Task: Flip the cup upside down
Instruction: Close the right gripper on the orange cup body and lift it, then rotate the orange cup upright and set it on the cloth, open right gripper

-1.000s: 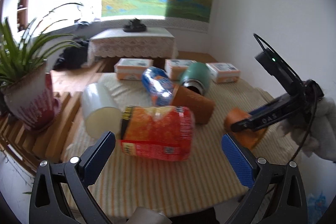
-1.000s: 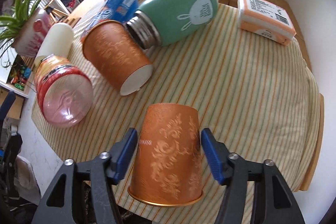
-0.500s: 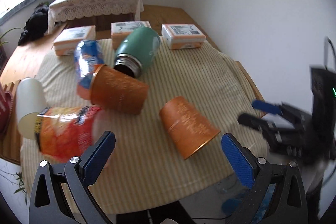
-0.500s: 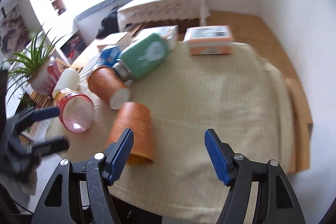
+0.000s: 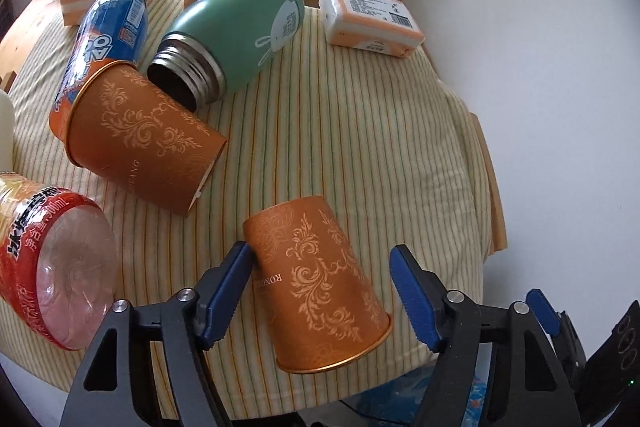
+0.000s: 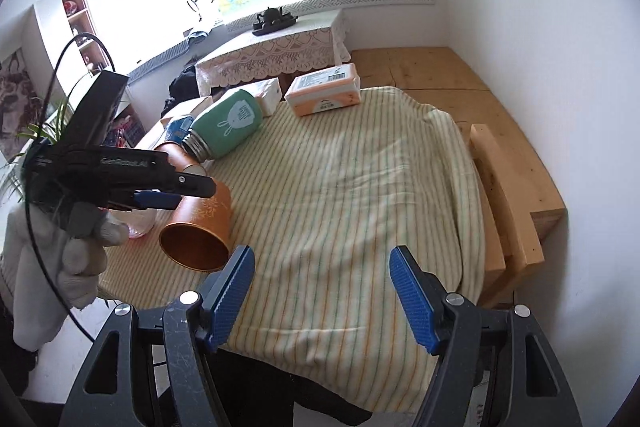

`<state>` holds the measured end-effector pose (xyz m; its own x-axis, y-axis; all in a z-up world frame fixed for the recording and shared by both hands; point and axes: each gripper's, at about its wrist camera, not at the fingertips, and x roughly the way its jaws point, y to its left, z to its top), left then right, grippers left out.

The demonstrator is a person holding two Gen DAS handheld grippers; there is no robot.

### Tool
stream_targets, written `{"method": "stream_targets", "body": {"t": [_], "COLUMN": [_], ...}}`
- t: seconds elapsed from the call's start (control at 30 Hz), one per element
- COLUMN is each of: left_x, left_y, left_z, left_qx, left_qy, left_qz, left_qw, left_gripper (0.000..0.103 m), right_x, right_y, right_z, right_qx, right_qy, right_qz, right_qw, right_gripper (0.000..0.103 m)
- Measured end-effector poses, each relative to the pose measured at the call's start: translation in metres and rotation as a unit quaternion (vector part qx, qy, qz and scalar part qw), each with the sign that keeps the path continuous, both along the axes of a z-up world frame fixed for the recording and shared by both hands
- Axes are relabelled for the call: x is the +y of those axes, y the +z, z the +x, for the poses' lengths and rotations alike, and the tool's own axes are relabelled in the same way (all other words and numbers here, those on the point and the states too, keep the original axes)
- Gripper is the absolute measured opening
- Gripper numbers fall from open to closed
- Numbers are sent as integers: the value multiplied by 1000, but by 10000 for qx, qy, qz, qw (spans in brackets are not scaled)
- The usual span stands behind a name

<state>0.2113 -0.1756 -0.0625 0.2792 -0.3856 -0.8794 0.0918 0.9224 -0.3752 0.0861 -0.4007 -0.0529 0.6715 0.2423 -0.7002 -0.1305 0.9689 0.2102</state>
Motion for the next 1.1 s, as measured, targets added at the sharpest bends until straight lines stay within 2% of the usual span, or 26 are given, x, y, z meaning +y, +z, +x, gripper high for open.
{"method": "stream_targets", "body": {"t": [0.17,0.23,0.5,0.63,0.7,0.77,0.87,1.0,1.1], "left_x": [-6,-8,-21,-23,-21,-19,-23,-28,-35], "left_y": [-15,-19,-28,-31,-28,-17,-5,-10,-13], "left_z": [-1,-4,1,-8,-15,-28,-48,-58,-60], "left_qx": [95,41,80,-22,-279,-905,-1875,-2442,-2932], "left_qy": [-130,-231,-587,-666,-661,-634,-560,-445,-295], "left_qz": [67,141,290,118,93,212,567,849,1198], "left_qw": [9998,9996,9978,9977,9974,9937,9790,9650,9480], "left_gripper": [63,63,64,63,63,63,63,63,63], "right_x": [-1,1,0,-2,-2,0,3,10,14], "right_y": [-2,-1,6,7,7,7,4,-2,-5], "right_z": [-3,-6,-14,-18,-19,-19,-18,-15,-14], "right_qx": [-92,-218,-310,-325,-334,-353,-353,-280,-279], "right_qy": [-59,-149,-189,-226,-241,-238,-216,-161,-170], "right_qz": [-201,-388,-365,-379,-367,-345,-296,-235,-241], "right_qw": [9997,9989,9987,9985,9985,9985,9987,9992,9992], "right_gripper": [66,66,66,66,66,66,66,66,66]}}
